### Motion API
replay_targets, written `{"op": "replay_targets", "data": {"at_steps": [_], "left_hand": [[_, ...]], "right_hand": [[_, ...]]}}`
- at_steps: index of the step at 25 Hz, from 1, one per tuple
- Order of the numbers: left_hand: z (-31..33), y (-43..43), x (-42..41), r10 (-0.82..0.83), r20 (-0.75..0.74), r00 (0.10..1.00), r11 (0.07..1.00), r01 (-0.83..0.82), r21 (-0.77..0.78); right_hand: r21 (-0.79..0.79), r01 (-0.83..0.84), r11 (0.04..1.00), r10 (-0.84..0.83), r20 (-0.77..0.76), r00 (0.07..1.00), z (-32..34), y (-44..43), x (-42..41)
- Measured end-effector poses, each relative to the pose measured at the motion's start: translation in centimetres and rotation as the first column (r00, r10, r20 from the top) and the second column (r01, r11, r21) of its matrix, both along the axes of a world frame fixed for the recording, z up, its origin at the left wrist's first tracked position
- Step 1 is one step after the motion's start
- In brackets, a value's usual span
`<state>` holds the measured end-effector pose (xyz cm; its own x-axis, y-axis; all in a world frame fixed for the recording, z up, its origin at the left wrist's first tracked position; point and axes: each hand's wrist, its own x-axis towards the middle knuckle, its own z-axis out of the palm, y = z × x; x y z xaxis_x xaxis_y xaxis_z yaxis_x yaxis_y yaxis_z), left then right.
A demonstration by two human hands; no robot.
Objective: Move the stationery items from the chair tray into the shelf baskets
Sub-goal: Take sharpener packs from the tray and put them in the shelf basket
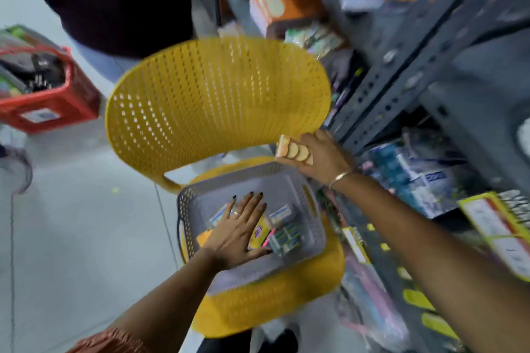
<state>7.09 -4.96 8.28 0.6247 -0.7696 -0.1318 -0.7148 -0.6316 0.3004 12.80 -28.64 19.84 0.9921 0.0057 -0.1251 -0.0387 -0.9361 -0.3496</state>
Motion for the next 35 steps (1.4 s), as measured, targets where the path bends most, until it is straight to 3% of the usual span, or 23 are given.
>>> {"op": "replay_targets", "data": {"at_steps": [7, 13, 18, 23, 35], "left_hand": [[12.8, -7.8, 6.7, -0.118, 0.275, 0.954, 0.984, 0.150, -0.100], [21.8, -18.0, 7.6, -0.281, 0.448, 0.849, 0.919, 0.372, -0.131], [24.5, -24.7, 7.5, -0.402, 0.459, 0.792, 0.878, 0.476, -0.052], [22.8, -27.6, 8.1, -0.453, 0.335, 0.826, 0.865, 0.499, -0.061], [21.9, -28.1, 7.9, -0.418, 0.415, 0.808, 0.864, 0.495, -0.095]], "right_hand": [[0.064, 0.145, 0.987, -0.153, 0.152, 0.976, 20.2, -3.4, -4.3], [0.068, 0.377, 0.923, -0.381, 0.278, 0.882, 30.2, -10.0, -11.1], [0.000, 0.605, 0.796, -0.594, 0.191, 0.781, 30.7, -16.1, -18.2], [-0.060, 0.723, 0.688, -0.722, 0.046, 0.690, 26.4, -19.0, -24.1], [-0.239, 0.695, 0.678, -0.732, -0.126, 0.670, 22.2, -19.6, -25.5]]}}
